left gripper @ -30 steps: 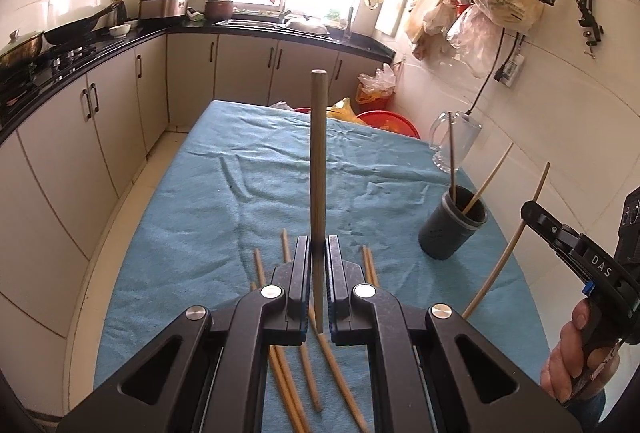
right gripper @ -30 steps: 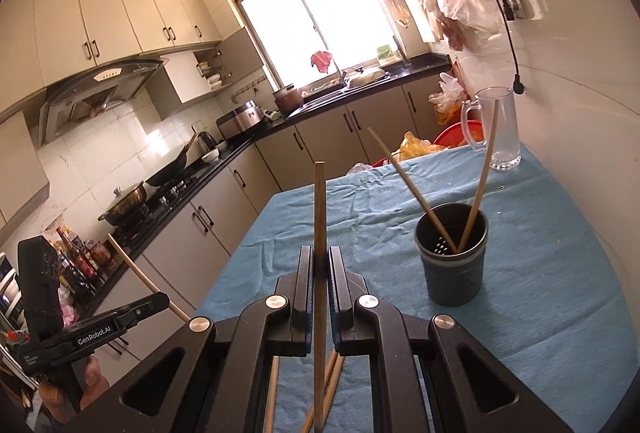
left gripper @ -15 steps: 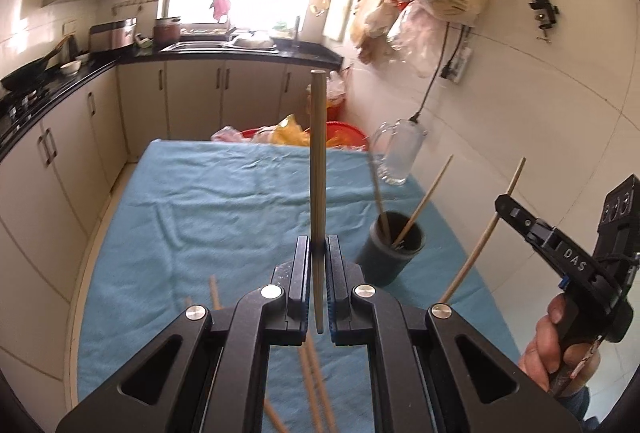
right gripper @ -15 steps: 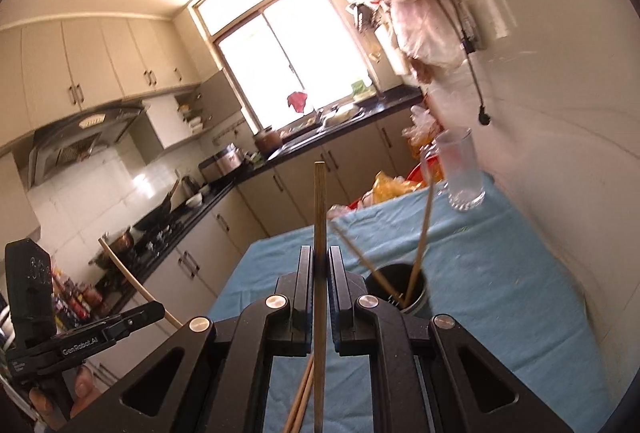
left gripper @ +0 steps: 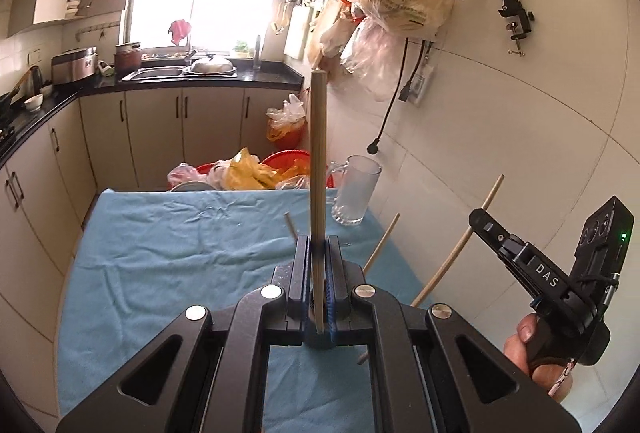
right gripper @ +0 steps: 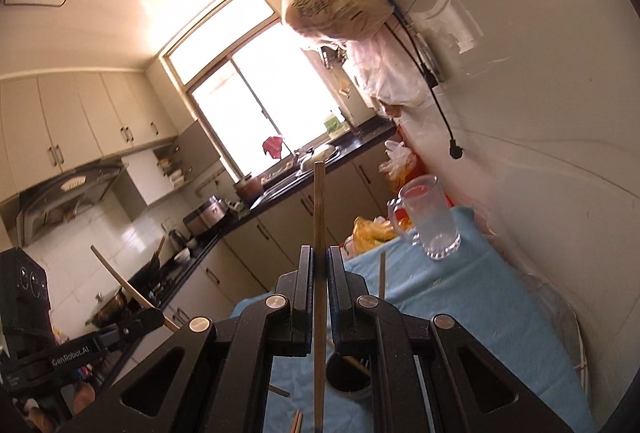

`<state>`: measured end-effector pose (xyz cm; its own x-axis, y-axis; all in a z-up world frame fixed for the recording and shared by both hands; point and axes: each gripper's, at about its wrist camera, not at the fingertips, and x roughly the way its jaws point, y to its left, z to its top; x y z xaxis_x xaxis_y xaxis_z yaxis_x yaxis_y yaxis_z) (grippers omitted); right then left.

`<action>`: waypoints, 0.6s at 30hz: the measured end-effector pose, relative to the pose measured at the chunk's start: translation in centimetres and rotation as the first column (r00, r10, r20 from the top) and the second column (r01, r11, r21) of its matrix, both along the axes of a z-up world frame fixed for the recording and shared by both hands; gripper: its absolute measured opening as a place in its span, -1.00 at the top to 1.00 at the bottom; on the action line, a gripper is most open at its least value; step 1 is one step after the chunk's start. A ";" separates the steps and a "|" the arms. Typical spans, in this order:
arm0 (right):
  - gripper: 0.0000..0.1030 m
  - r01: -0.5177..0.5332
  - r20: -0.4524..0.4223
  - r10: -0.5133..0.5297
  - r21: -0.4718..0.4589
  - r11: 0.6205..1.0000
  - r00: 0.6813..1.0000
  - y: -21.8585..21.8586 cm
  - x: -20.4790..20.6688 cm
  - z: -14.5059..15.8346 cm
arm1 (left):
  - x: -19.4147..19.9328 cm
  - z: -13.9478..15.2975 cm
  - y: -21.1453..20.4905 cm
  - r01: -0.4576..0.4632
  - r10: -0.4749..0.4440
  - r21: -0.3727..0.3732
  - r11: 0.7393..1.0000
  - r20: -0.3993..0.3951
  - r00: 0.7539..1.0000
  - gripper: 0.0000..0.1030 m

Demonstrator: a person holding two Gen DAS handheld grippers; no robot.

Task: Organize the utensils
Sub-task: 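Lift both held chopsticks upright and carry them over the black cup, then drop the chopsticks into the black cup by opening both grippers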

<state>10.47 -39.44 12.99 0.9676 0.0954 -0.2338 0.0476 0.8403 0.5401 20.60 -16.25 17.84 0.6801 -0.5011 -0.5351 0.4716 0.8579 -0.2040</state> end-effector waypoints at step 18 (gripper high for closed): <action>0.86 0.065 -0.053 -0.064 0.023 0.998 0.997 -2.6 5.0 -2.7 | 4.9 -4.7 -3.2 0.008 -0.008 -0.001 1.000 -0.093 0.996 0.87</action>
